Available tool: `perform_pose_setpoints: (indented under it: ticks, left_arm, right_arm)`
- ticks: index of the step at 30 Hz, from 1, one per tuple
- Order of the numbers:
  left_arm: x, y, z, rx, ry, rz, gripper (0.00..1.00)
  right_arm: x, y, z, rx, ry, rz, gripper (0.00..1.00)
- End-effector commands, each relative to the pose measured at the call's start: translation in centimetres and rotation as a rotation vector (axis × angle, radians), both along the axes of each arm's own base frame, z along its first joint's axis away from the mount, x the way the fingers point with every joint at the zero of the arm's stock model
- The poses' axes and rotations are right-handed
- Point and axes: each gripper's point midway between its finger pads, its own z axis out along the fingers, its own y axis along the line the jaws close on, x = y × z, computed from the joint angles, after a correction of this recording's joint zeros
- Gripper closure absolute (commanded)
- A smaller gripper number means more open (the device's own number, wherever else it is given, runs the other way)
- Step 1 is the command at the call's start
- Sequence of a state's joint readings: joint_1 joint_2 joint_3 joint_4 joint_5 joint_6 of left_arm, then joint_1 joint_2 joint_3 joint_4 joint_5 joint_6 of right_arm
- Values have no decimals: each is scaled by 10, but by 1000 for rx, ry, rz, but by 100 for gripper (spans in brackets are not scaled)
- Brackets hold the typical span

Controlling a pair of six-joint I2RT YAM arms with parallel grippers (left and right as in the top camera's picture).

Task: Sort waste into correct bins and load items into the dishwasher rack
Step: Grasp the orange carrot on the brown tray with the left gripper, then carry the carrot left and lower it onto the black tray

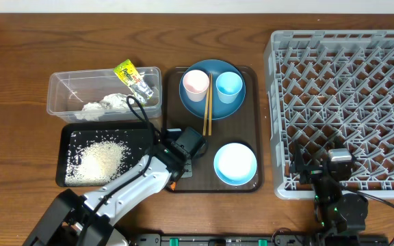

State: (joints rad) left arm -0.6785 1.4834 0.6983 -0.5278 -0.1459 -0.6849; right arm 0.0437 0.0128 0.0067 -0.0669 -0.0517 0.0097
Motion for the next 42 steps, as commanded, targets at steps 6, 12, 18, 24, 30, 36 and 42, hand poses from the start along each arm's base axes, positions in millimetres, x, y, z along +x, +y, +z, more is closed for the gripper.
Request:
perform_pose_setpoints:
  ticks: [6, 12, 18, 24, 30, 36, 42]
  left_arm:
    - [-3, 8, -10, 12, -6, 49, 71]
    - [-3, 8, -10, 10, -8, 48, 80]
    - [0, 5, -2, -12, -33, 49, 88]
    - [11, -3, 41, -104, -142, 50, 88]
    - [15, 0, 92, -222, -283, 79, 88]
    - [27, 43, 118, -258, -373, 262, 88]
    - [32, 112, 107, -222, -363, 607, 88]
  right_arm:
    - [0, 2, -1, -8, 3, 7, 1]
    - [0, 2, -1, -8, 3, 7, 1]
    - [0, 2, -1, -8, 3, 7, 1]
    - [0, 2, -1, -8, 3, 7, 1]
    - [0, 2, -1, -8, 3, 7, 1]
    - [0, 2, -1, -8, 3, 7, 1]
    - [0, 2, -1, -8, 3, 7, 1]
